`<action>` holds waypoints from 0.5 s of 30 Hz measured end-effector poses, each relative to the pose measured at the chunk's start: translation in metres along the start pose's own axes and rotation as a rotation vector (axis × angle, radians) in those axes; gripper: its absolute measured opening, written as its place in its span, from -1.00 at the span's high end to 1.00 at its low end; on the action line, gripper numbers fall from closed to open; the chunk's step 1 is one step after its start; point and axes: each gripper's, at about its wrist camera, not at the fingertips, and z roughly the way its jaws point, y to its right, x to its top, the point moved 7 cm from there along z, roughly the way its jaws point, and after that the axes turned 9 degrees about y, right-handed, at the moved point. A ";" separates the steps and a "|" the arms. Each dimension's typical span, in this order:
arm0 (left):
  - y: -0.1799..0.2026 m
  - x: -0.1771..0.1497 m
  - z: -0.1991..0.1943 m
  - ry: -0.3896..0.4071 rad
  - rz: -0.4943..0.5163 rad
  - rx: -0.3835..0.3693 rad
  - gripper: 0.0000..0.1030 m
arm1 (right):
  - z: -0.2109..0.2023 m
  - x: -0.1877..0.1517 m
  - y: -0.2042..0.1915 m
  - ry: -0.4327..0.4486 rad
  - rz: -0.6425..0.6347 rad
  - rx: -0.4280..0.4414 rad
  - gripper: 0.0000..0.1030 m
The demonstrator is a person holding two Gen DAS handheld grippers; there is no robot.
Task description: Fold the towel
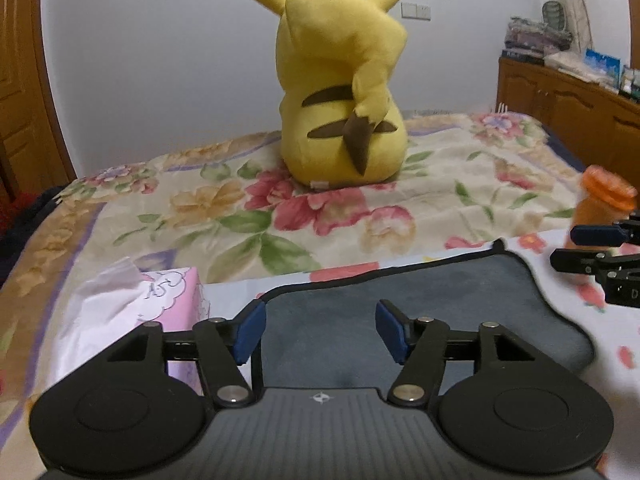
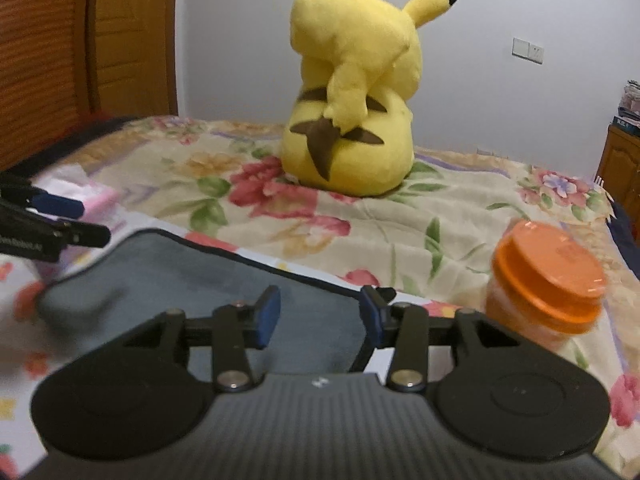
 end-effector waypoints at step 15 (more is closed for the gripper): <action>0.016 0.004 -0.115 0.007 0.011 -0.023 -0.53 | -0.102 0.017 -0.023 0.019 0.062 0.020 -0.20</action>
